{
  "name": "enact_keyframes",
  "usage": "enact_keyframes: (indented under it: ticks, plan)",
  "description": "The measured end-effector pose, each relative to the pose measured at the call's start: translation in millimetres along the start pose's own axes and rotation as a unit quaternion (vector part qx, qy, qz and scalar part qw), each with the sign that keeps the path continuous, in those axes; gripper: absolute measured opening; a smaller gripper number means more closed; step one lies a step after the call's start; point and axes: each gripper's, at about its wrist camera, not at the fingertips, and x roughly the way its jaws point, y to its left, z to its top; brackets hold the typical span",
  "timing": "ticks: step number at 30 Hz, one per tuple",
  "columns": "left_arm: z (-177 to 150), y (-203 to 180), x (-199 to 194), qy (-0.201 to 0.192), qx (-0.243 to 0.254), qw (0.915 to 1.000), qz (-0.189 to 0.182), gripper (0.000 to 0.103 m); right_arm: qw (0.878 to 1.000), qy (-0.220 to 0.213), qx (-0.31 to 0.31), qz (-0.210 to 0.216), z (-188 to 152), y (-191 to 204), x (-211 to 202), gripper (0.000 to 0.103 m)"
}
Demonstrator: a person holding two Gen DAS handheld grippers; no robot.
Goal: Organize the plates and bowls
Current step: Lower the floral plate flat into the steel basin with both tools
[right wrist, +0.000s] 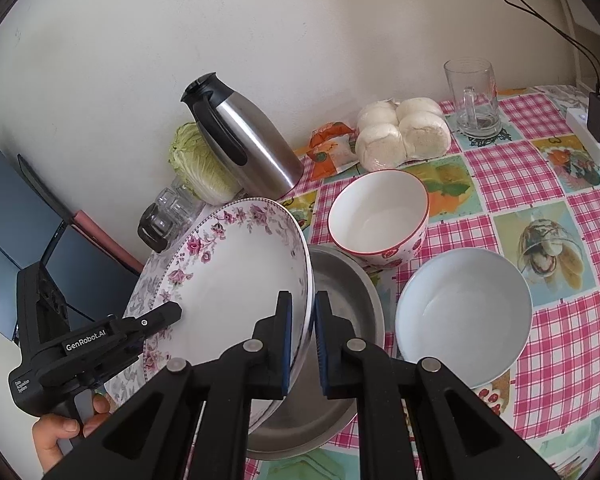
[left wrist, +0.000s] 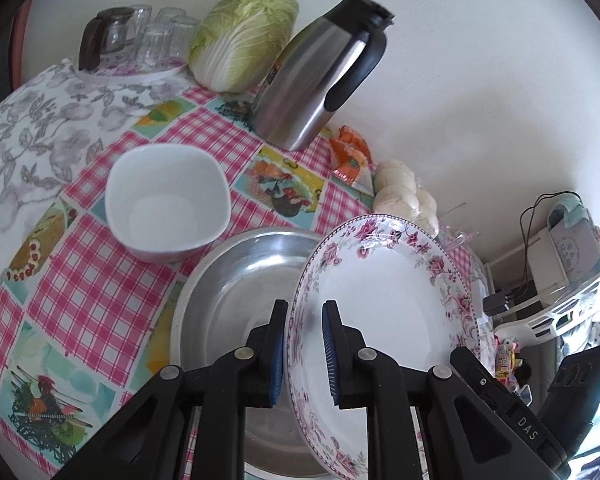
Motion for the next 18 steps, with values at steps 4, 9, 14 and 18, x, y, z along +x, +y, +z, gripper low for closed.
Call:
enact_keyframes:
  ticks: [4,9,14,18]
  plan:
    - [-3.7,9.7,13.9,0.019,-0.014,0.9997,0.004,0.018,1.0,0.021,0.006,-0.014,-5.7,-6.4,14.1,0.011]
    - [-6.7,18.7,26.1,0.034,-0.022,0.9991,0.014,0.018,0.999,0.037,0.008,-0.022,-9.5,-8.9,24.3,0.011]
    - [-7.1,26.2,33.1,0.041,-0.03,0.9985,0.018,0.018,0.999,0.046,0.011,-0.025,-12.9,-10.6,31.0,0.011]
    - [-7.8,30.2,38.3,0.047,-0.033,0.9981,0.023,0.018,0.998,0.053,0.013,-0.028,-15.0,-11.7,36.8,0.011]
